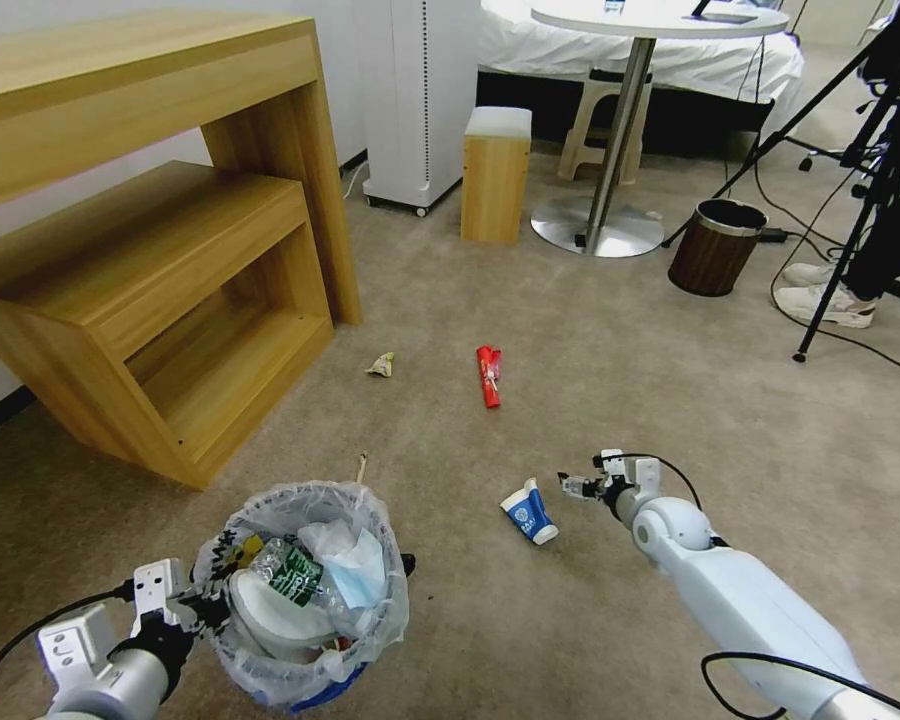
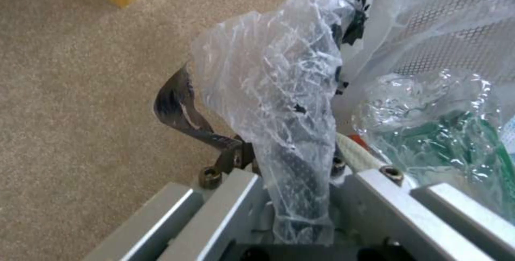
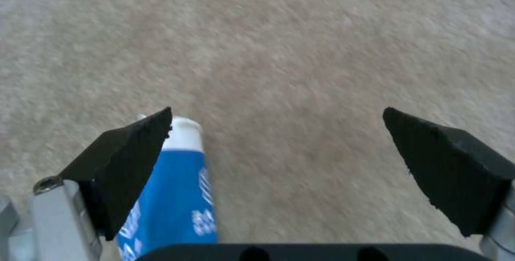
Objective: Pick up the trash bin and place the garbage on the floor into it.
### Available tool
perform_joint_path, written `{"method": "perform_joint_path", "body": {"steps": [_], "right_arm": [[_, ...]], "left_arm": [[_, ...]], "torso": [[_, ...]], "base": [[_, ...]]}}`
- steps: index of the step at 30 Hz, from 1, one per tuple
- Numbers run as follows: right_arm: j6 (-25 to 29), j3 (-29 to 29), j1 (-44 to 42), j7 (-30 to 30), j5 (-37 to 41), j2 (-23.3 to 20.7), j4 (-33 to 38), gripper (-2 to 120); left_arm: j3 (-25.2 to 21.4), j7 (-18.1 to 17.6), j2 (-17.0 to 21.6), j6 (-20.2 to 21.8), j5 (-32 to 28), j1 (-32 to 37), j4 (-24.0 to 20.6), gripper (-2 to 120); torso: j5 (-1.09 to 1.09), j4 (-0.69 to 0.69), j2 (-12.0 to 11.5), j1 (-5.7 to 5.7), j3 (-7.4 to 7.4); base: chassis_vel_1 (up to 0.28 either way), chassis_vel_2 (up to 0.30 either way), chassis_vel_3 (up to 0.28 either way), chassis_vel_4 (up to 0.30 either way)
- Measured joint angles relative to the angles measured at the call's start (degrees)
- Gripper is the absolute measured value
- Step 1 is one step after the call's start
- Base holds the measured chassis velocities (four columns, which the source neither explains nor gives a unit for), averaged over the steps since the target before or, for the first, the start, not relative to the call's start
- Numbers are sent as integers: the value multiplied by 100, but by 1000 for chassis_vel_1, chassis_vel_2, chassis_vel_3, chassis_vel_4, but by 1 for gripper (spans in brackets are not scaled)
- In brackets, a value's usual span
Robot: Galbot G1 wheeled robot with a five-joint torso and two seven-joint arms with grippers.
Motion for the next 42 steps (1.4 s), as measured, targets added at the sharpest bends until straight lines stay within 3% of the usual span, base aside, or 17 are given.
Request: {"method": "perform_joint_path", "body": {"steps": [5,6,9,14,17,27,29,36,42], "right_arm": [[157,-278,121,-31,-151,297,-157,100],[238,-397,158,9,-243,560,-373,92],[404,-451,181,-35,-410,773,-672,82],[498,-454,129,-22,-533,873,-798,80],[601,-418,19,-23,-664,912,-864,67],[797,-285,-250,10,-823,905,-883,34],[942,-239,-324,-2,-885,892,-942,22],[1349,-38,-499,-256,-887,728,-845,1],[2104,255,-748,-1086,-709,363,-305,0]], "left_arm": [[-12,0,-20,-1,11,0,12,1],[-24,0,-26,-2,10,-3,12,1],[-24,-3,-42,-3,9,-4,6,1],[-27,-8,-23,-4,4,-3,2,1],[-25,-16,-15,-5,1,-15,-3,1],[-5,-29,-5,-6,-10,-47,-5,1],[-1,-29,-5,-11,-10,-43,-3,1],[12,-25,1,-18,-8,-47,21,1],[4,-18,57,-25,-10,-55,45,1]], "torso": [[0,1,0,0,0],[1,1,0,0,0],[1,1,0,0,0],[0,1,0,0,0],[0,0,0,0,0],[1,1,0,0,-1],[2,1,0,0,-1],[2,1,0,0,0],[0,-1,0,0,0]], "base": [[0,0,0,0],[0,0,0,0],[0,0,0,0],[0,0,0,0],[0,0,0,0],[0,0,0,0],[0,0,0,0],[0,0,0,0],[0,0,0,0]]}}
